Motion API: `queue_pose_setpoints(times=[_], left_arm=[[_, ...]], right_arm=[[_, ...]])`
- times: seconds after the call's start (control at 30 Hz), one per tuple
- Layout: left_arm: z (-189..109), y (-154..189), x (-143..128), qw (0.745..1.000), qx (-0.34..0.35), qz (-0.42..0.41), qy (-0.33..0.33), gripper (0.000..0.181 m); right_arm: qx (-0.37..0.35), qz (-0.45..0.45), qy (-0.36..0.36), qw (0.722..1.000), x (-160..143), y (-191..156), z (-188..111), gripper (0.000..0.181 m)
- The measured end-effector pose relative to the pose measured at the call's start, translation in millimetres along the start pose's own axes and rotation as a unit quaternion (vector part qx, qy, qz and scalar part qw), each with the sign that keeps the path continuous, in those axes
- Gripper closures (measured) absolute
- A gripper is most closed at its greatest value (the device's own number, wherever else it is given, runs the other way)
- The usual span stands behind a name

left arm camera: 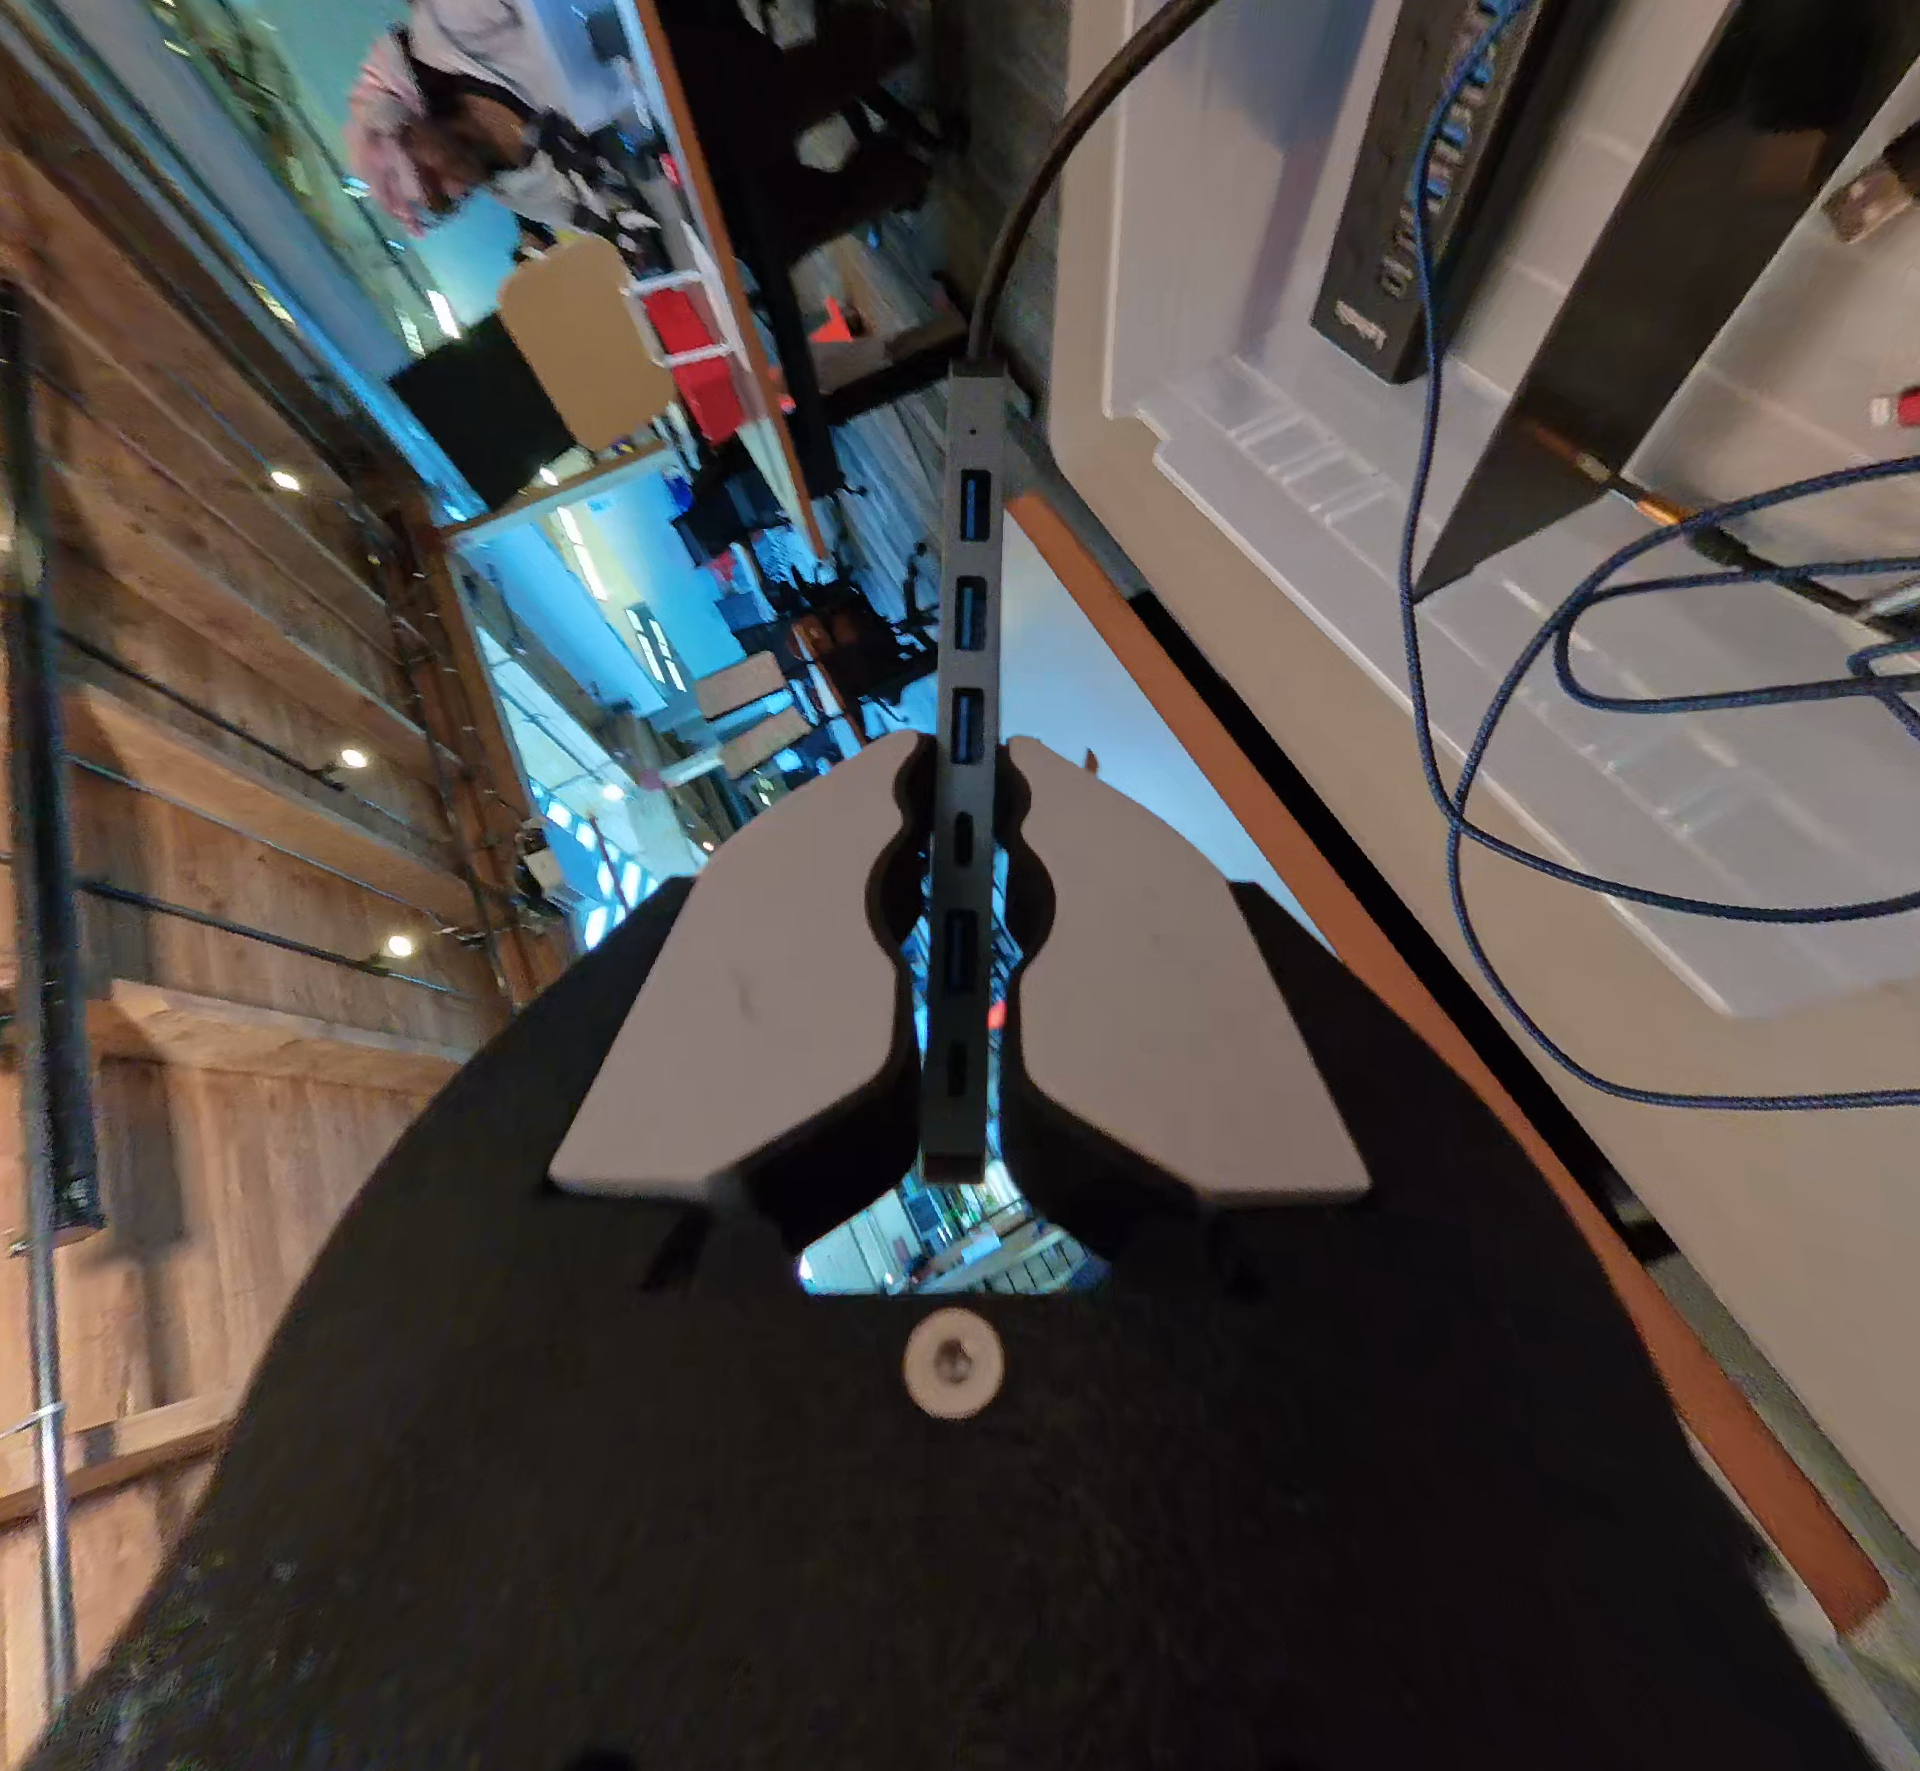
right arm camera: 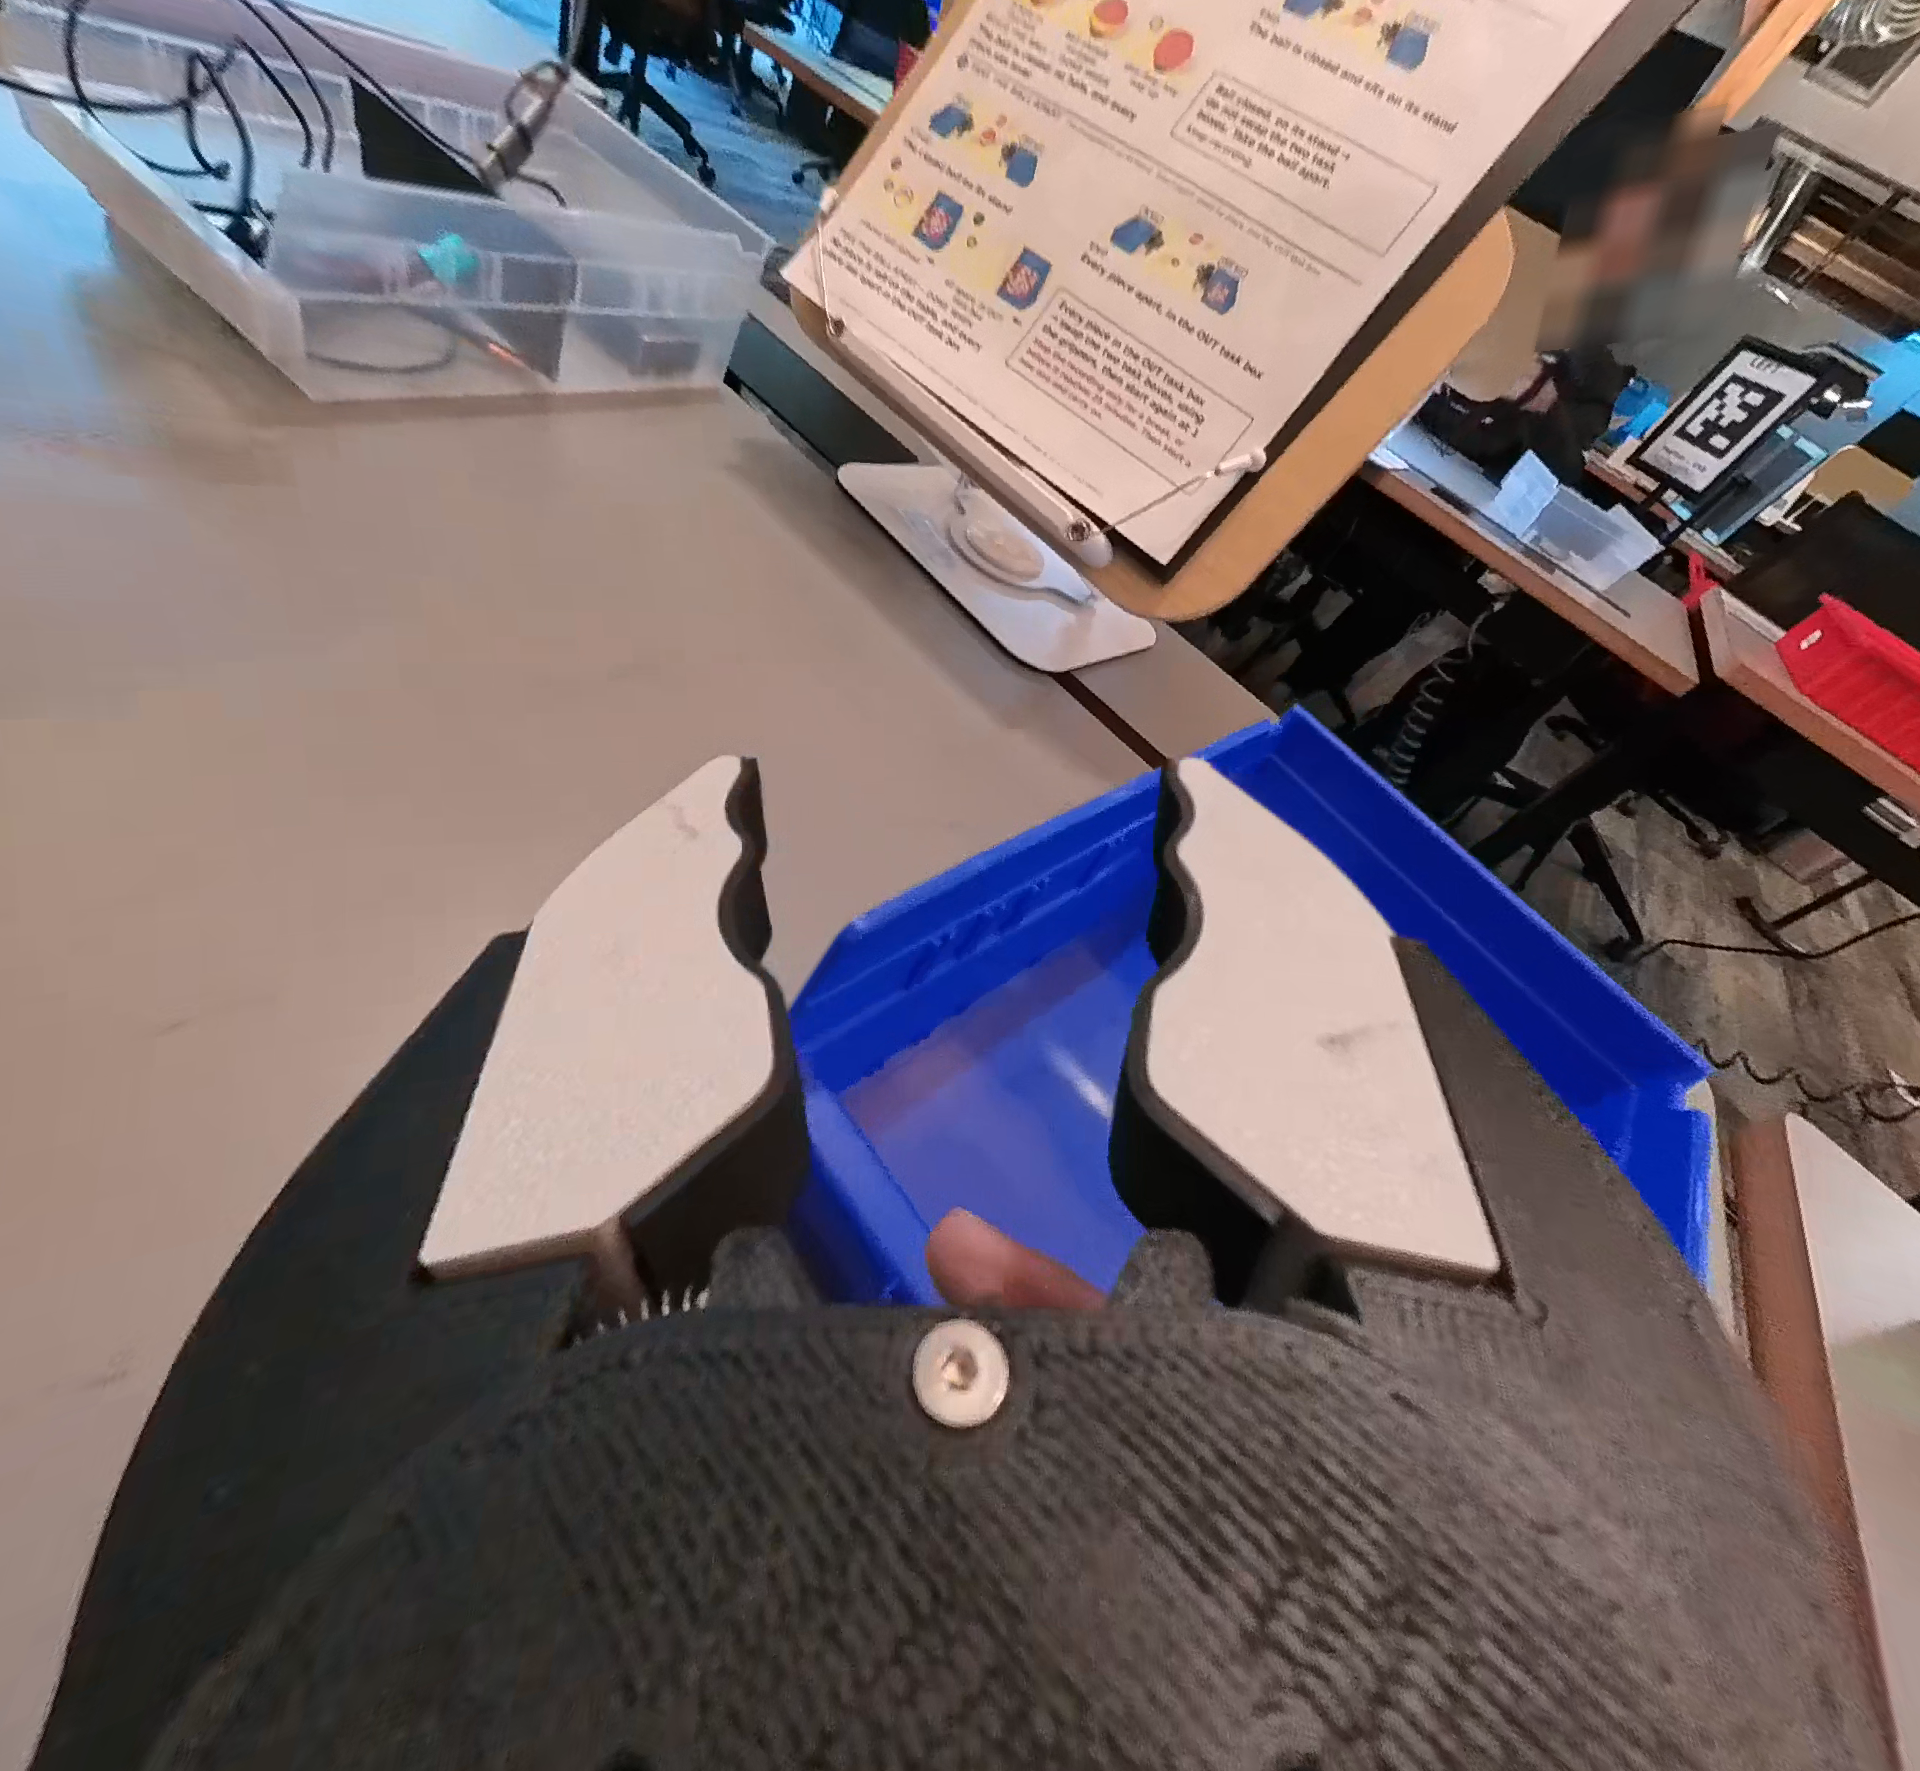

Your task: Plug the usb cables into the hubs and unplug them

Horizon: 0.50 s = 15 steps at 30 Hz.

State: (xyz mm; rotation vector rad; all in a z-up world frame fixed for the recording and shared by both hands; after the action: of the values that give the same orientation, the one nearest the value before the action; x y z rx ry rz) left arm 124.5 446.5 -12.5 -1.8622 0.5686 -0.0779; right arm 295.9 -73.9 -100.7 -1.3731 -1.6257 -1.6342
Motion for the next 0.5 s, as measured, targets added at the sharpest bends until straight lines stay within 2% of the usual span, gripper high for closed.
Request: queue_pose_setpoints(times=[0.03,0.13,0.27,0.37,0.5], left_arm=[[-11,-1,2,1.000,0.014,-0.003,0.013,0.172],[-46,-4,12,0.997,0.043,-0.033,0.060,0.172],[-110,-15,26,0.980,0.118,-0.081,0.140,0.172],[-166,-8,41,0.953,0.130,-0.137,0.239,0.172],[-231,26,73,0.895,0.120,-0.163,0.397,0.172]], right_arm=[[0.002,0.001,0.005,1.000,3,-1,0,0.109],[0.001,0.014,0.025,1.000,13,-4,-1,0.110],[0.017,0.052,0.069,0.996,32,-13,-2,0.110],[0.041,0.086,0.112,0.989,49,-23,-5,0.108],[0.083,0.125,0.157,0.976,70,-42,-3,0.098]])
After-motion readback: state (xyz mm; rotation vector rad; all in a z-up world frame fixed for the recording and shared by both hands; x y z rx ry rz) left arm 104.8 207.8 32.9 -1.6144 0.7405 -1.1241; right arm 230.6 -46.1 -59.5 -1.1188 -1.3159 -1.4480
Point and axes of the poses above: each gripper's, where its closed fingertips meet, z out along the fingers, x out of its top, y = z × x across the jaws, the point moved 8 cm from there along -z, back along the fingers, and after that the axes turned 5 degrees about -z, right-handed, at the moved point
